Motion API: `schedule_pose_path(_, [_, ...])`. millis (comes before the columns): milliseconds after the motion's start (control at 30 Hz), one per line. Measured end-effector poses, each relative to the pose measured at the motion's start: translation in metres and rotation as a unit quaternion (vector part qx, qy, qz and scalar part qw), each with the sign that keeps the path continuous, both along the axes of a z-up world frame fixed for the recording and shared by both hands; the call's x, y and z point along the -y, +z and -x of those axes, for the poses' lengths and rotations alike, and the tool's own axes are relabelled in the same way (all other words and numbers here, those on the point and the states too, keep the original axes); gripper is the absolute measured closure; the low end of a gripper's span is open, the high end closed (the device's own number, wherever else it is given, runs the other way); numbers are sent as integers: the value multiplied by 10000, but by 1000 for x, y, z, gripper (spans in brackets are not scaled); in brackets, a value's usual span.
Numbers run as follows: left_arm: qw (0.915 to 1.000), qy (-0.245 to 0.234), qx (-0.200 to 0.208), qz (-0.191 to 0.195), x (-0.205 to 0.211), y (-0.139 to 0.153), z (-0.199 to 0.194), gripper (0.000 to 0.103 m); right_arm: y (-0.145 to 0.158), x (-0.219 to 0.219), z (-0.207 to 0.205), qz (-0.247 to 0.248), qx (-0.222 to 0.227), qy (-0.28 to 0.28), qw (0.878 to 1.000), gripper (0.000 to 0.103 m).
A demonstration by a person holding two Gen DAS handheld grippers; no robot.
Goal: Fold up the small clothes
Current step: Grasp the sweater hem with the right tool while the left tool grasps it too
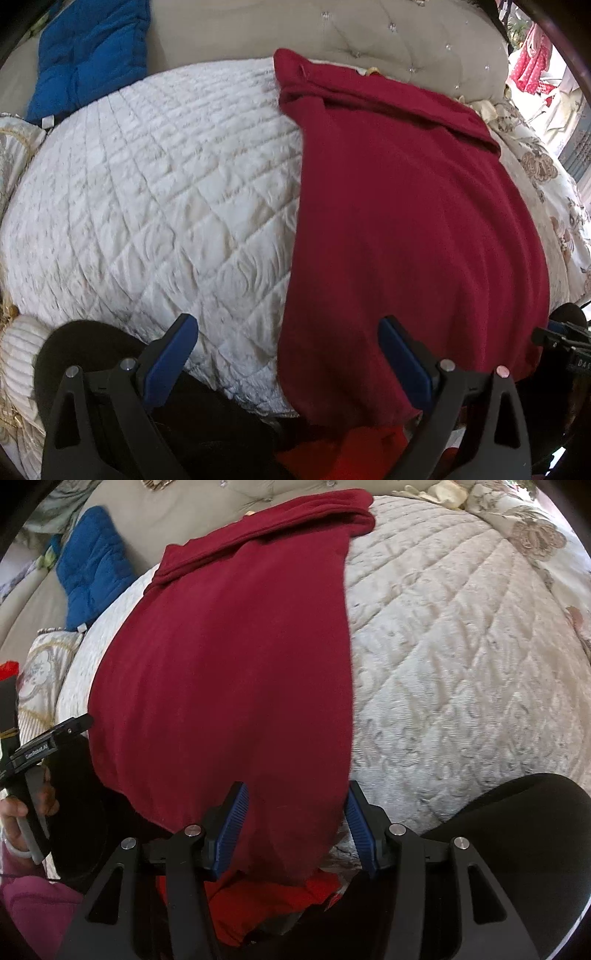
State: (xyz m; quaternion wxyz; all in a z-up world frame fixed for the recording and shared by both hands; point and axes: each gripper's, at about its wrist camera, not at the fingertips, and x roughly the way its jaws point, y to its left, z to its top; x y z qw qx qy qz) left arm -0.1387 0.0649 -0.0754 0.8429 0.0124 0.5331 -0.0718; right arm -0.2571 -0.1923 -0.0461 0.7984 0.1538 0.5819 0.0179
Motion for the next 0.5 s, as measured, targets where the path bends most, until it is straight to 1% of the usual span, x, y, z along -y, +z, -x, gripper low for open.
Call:
schedule_pose_path(133, [9999, -63, -95, -49, 6, -9, 0, 3, -1, -1, -4, -2, -30, 10, 10000, 67])
schedule_pose_path(233, [9998, -91, -124, -95, 10, -14, 0, 3, -2, -3, -7, -4, -21, 25, 10000, 67])
schedule_pose_path(500, [9998, -86, -170, -56, 13, -17, 0, 3, -1, -5, -5, 35, -24, 9, 10000, 66])
